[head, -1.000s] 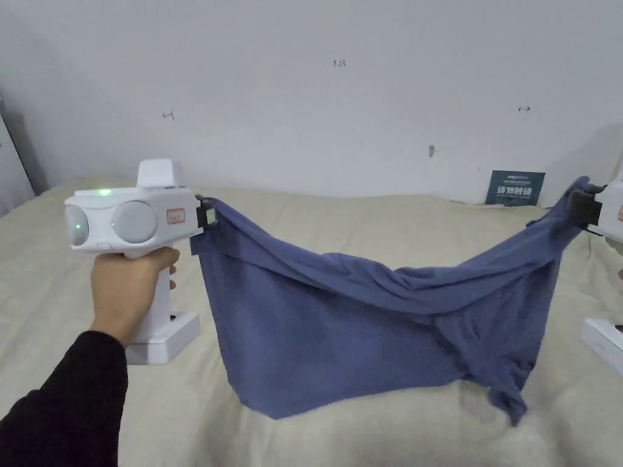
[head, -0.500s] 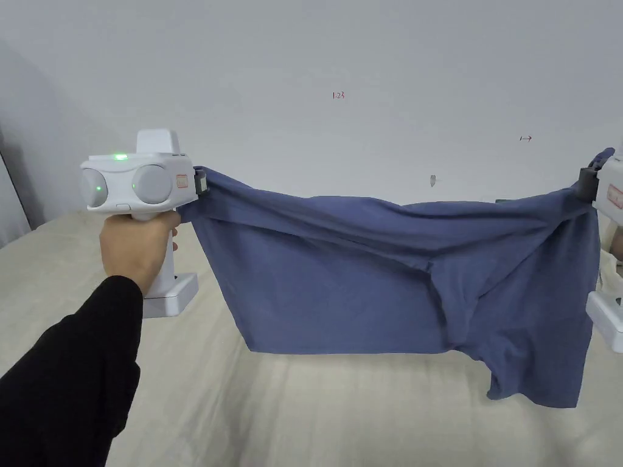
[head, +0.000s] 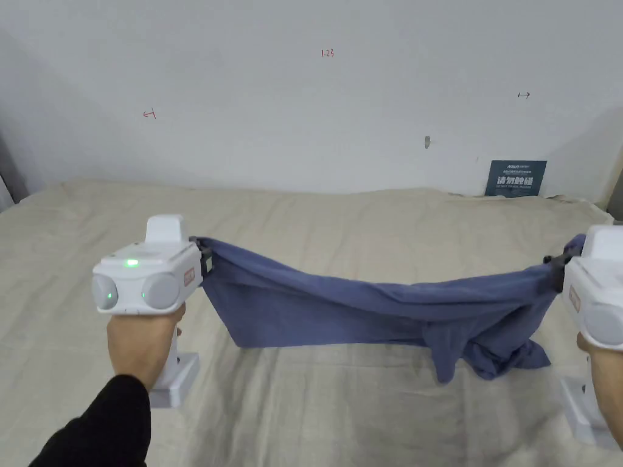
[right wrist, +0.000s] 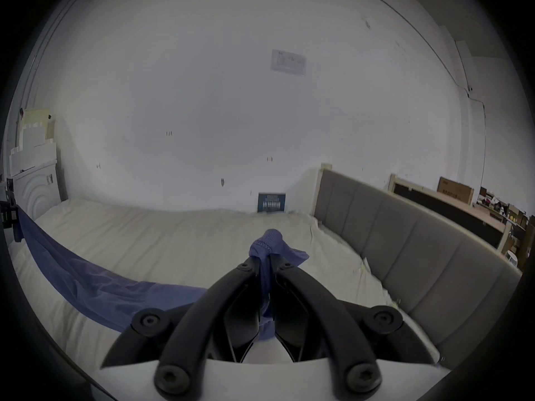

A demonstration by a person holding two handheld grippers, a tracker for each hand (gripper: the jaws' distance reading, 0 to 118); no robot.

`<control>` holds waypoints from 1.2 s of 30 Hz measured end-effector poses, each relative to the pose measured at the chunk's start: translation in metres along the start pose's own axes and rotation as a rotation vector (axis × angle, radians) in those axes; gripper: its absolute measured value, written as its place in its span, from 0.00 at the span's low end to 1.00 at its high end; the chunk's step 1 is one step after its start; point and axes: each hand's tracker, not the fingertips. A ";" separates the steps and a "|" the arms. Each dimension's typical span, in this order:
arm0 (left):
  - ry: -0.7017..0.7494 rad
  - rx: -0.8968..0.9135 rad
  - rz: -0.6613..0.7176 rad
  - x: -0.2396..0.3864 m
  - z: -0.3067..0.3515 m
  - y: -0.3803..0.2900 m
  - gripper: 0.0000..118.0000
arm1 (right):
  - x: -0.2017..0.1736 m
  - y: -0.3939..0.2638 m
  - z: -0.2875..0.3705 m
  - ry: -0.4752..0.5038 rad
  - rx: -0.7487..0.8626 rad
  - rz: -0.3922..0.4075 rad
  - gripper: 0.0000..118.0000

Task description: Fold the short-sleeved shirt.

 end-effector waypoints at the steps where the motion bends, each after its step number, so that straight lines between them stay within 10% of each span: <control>1: -0.001 -0.019 -0.010 0.000 0.005 -0.014 0.02 | 0.002 -0.013 0.006 0.000 -0.020 -0.010 0.04; 16: 0.010 -0.258 -0.002 -0.030 0.123 -0.203 0.02 | 0.044 -0.178 0.138 0.019 -0.217 -0.148 0.04; 36: 0.061 -0.478 0.089 -0.042 0.191 -0.261 0.02 | 0.046 -0.272 0.183 -0.036 -0.461 -0.068 0.04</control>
